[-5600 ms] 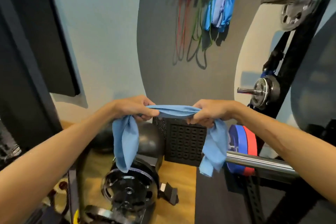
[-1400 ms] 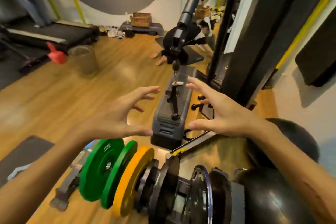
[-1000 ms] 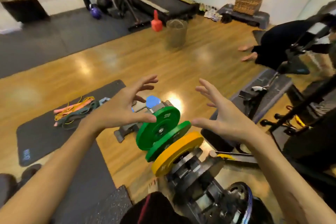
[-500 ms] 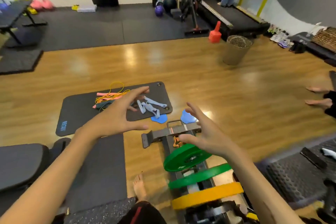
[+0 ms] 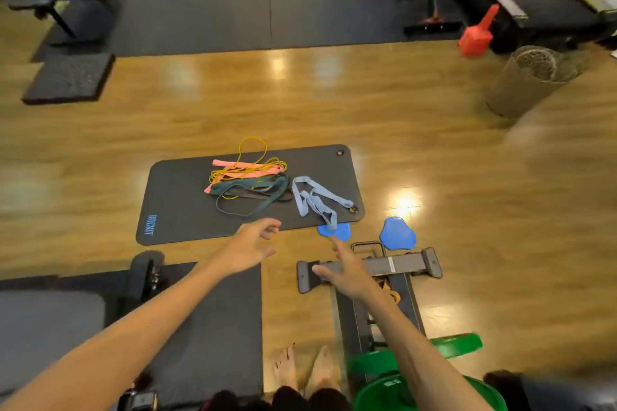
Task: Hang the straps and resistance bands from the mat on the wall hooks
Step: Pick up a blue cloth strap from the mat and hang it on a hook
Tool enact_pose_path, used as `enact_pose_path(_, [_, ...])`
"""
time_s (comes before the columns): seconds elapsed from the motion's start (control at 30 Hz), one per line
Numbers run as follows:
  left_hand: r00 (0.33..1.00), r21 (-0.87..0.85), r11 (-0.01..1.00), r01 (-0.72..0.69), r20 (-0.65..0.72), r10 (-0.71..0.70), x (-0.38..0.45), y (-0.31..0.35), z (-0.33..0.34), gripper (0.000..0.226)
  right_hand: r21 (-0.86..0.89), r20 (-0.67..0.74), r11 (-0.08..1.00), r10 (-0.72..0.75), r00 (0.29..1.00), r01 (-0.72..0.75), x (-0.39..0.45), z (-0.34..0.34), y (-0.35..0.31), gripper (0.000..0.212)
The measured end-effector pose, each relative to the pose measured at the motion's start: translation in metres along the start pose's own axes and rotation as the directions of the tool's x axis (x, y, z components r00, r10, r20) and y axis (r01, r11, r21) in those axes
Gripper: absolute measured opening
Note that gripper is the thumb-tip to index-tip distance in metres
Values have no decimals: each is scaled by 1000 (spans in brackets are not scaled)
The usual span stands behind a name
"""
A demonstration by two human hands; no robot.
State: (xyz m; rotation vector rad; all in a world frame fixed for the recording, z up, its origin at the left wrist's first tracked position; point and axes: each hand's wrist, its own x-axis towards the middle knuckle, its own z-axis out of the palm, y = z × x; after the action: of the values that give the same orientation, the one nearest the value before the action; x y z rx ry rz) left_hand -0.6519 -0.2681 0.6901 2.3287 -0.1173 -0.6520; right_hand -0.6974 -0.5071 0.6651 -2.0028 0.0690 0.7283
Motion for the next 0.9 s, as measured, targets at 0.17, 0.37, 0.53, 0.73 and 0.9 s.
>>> enact_pose_path(0.17, [981,57,995,86,167,-95,97,-29,30,48,-29,53,992,126,991,-125,107,-15,31,88])
enact_pose_path(0.37, [966,272,950,151,165,-201,236,-79,86,39,-187,84,941,302,950,-282,246,-29,110,88])
enact_pose_path(0.53, [944,489,872,28,274,-184,351,-145,161,43,-380,7,853,389,921,-357,384,-34,215,82])
enact_pose_path(0.73, [935,612,785,-100,327,-136,495,-242,257,49,-359,-38,840,421,906,-406,537,3,350,81])
enact_pose_path(0.9, [925,650,739,-177,367,-101,584,-324,328,45,-350,-9,835,450,893,-424,624,49,451,77])
